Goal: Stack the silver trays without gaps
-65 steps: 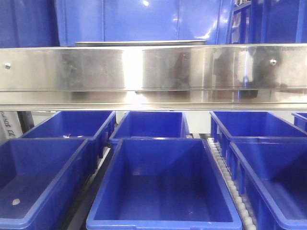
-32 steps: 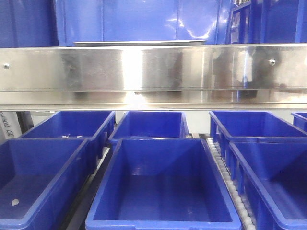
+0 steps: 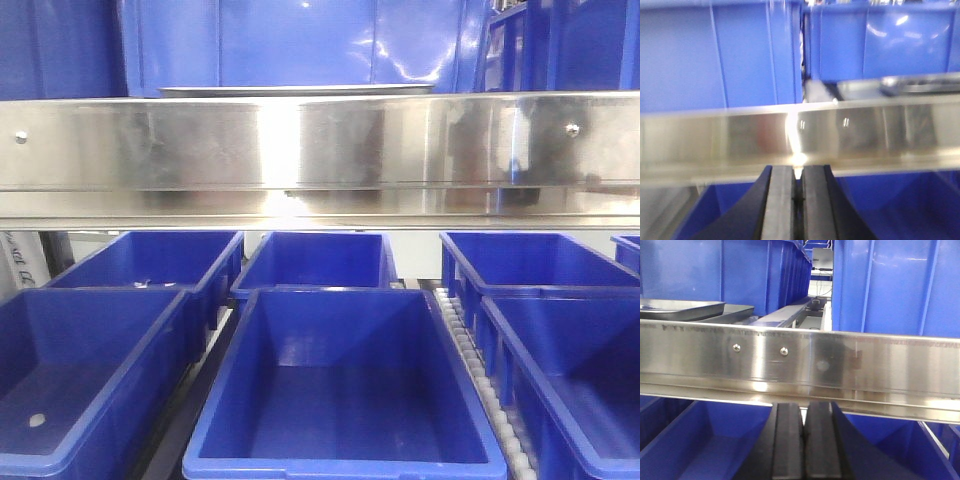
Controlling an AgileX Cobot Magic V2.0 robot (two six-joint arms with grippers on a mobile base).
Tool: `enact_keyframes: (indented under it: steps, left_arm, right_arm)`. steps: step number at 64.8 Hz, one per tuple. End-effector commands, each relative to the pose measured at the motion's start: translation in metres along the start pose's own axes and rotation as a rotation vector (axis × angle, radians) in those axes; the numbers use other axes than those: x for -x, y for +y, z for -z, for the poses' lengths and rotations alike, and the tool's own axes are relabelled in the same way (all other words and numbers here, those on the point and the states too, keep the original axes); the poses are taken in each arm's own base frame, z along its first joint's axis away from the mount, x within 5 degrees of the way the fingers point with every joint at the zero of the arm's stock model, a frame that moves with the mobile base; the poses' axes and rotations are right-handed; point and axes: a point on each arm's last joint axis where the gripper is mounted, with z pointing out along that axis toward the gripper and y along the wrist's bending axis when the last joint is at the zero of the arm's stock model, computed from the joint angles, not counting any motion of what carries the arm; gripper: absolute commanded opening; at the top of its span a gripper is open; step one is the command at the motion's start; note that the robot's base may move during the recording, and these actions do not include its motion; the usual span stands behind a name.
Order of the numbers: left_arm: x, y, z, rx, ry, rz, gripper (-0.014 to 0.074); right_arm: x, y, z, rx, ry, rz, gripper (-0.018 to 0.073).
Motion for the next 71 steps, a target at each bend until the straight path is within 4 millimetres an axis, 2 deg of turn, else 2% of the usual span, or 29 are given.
enact_keyframes:
  steps: [1,21,71]
  left_arm:
    - [-0.0028,0.0002,-0.0010,0.012,-0.072,0.018,0.0004]
    - [-0.0040,0.0004,-0.0011,0.014,-0.058,0.081,0.0004]
    - [-0.0037,0.0005,-0.0011,0.016,-0.062,0.057,0.0004]
  right_arm:
    - [0.0025,-0.0006,0.0005,-0.008,-0.030,0.009,-0.0070]
    - [0.0025,-0.0006,0.0005,-0.008,-0.030,0.009,-0.0070]
    - [0.0025,-0.0006,0.0005,-0.008,-0.030,0.009,-0.0070]
